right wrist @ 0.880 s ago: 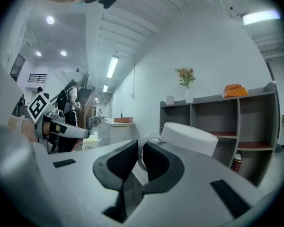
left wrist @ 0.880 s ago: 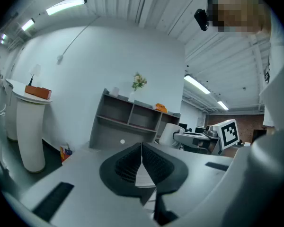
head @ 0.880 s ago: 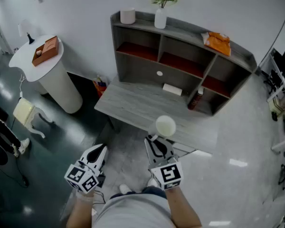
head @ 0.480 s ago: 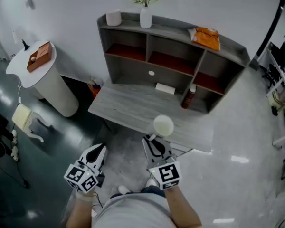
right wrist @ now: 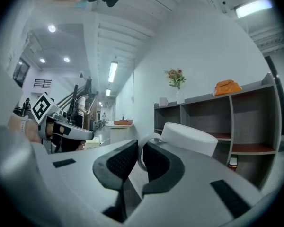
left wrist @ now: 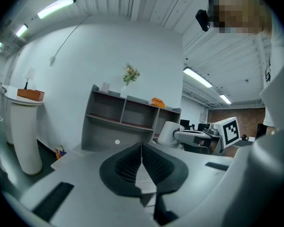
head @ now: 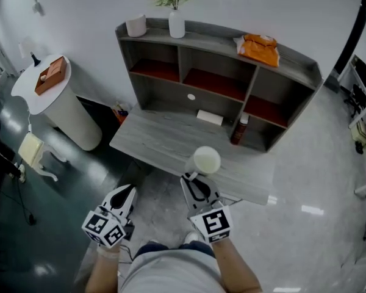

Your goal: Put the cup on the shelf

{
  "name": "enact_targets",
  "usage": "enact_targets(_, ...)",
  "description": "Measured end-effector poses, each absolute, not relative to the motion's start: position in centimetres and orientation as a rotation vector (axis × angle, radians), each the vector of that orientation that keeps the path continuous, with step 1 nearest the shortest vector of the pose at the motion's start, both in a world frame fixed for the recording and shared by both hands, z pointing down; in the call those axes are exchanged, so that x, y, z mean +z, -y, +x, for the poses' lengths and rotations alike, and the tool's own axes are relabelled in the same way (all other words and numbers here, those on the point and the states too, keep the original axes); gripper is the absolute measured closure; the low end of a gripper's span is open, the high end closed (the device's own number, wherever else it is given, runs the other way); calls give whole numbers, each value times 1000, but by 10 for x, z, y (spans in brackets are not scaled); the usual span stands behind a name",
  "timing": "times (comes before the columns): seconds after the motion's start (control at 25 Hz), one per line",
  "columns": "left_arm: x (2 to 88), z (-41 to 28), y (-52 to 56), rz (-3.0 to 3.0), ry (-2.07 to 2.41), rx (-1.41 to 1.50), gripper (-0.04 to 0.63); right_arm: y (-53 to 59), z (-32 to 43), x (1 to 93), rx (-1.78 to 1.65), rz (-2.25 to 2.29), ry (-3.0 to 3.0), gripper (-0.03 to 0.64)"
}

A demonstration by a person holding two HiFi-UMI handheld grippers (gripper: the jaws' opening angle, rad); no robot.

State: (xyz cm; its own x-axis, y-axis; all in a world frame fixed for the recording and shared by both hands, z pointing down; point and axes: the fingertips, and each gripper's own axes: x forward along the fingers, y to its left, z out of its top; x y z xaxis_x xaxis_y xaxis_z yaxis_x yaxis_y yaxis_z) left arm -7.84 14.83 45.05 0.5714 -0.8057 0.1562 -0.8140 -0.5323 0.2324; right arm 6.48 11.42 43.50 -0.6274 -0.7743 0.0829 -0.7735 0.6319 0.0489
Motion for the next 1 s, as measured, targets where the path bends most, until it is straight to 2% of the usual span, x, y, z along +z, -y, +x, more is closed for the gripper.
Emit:
enact_targets(0.52,460,-75,-101,2469,1438,40,578,-40,58,443,-60,1168,2782,575)
enact_targets(1.0,473,-108,53,2473,1332,19,578,105,31,466,11,1231,2682,575)
